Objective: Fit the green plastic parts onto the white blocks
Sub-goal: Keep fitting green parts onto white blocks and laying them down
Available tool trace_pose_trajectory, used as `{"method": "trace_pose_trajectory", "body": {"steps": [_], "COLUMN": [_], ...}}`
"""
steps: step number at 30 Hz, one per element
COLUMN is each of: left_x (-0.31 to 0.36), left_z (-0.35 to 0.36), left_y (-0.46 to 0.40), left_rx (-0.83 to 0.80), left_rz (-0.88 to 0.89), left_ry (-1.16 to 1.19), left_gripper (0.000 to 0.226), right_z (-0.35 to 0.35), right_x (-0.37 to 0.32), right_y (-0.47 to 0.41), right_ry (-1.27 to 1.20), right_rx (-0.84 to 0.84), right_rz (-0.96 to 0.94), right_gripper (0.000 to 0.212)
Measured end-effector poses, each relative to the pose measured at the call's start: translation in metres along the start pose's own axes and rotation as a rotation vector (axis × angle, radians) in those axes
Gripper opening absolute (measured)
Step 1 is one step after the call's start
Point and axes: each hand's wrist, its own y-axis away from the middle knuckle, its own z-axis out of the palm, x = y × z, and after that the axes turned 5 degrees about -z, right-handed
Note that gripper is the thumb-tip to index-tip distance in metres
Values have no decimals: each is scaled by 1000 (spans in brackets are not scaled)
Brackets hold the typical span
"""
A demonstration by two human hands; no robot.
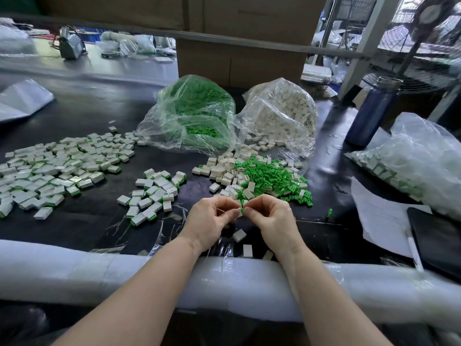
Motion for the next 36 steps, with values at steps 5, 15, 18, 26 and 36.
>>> {"method": "trace_pose_trajectory", "body": {"steps": [5,15,18,26,36], "left_x": [1,3,4,5,1], "left_z": [2,2,1,2,5], "left_y": [0,3,3,3,2], "left_rx": [-30,-66,-81,-100,-8], "left_rz": [5,28,67,177,144], "left_ry": [18,-9,-69,-181,-82], "left_gripper": [13,13,10,12,24], "right_z": [1,-3,-5,-7,-3], "right_x": [0,-2,-1,-3,-2], "right_y": [1,2,2,3,0], "right_ry": [-15,-35,-56,-60,-185], "right_rx": [1,-57,-72,-134,41], "right_rz": [14,46,72,69,120], "right_gripper": [22,23,27,27,13]}}
